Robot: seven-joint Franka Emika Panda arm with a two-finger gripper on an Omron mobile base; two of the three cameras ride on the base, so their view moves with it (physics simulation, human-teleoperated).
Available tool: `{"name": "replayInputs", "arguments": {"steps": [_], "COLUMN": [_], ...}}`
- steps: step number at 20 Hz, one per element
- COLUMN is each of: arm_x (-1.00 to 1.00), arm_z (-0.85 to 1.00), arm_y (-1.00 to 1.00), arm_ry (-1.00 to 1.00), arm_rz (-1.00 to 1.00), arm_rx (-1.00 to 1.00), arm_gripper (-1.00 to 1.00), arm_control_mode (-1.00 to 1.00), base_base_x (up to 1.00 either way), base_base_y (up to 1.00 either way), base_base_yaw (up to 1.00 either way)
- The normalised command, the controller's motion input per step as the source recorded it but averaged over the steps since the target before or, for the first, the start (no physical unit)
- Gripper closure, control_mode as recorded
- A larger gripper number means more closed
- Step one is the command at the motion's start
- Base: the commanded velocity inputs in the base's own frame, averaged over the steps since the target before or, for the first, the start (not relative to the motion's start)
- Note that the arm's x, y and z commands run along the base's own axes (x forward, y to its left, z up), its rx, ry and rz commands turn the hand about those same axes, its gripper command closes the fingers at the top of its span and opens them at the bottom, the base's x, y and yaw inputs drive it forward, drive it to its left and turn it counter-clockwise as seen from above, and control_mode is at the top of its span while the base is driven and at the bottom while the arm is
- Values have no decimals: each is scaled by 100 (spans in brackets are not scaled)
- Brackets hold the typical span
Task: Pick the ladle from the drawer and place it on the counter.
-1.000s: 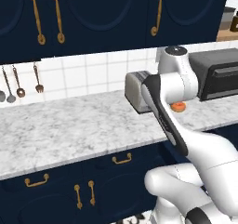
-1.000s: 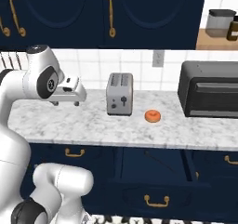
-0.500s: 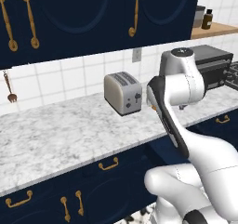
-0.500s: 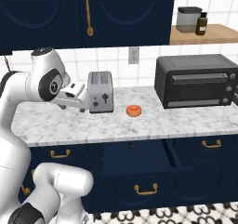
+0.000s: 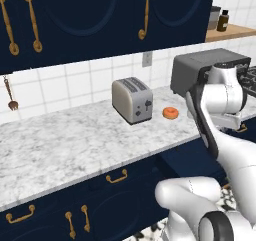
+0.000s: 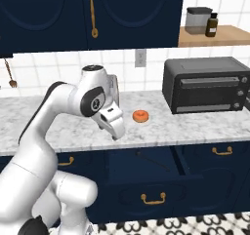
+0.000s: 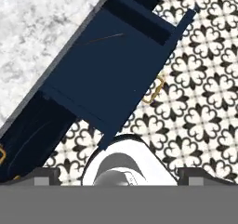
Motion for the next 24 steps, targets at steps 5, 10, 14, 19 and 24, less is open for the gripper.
{"name": "replayInputs", "arguments": {"steps": [5, 10, 14, 19, 24], "arm_x": [0, 0, 4, 35, 26], "arm_z": [-71, -99, -88, -50, -55], "arm_y": [-100, -100, -100, -33, 0], "arm_ry": [18, 21, 21, 1, 0], "arm_rz": [-46, -29, -26, -6, 0], "arm_rx": [12, 14, 24, 21, 3], "arm_gripper": [-100, -100, -100, -100, -100], "arm_control_mode": [-100, -100, -100, -100, -100], "base_base_x": [0, 0, 0, 0, 0], "base_base_y": [0, 0, 0, 0, 0], "base_base_yaw": [0, 0, 0, 0, 0]}}
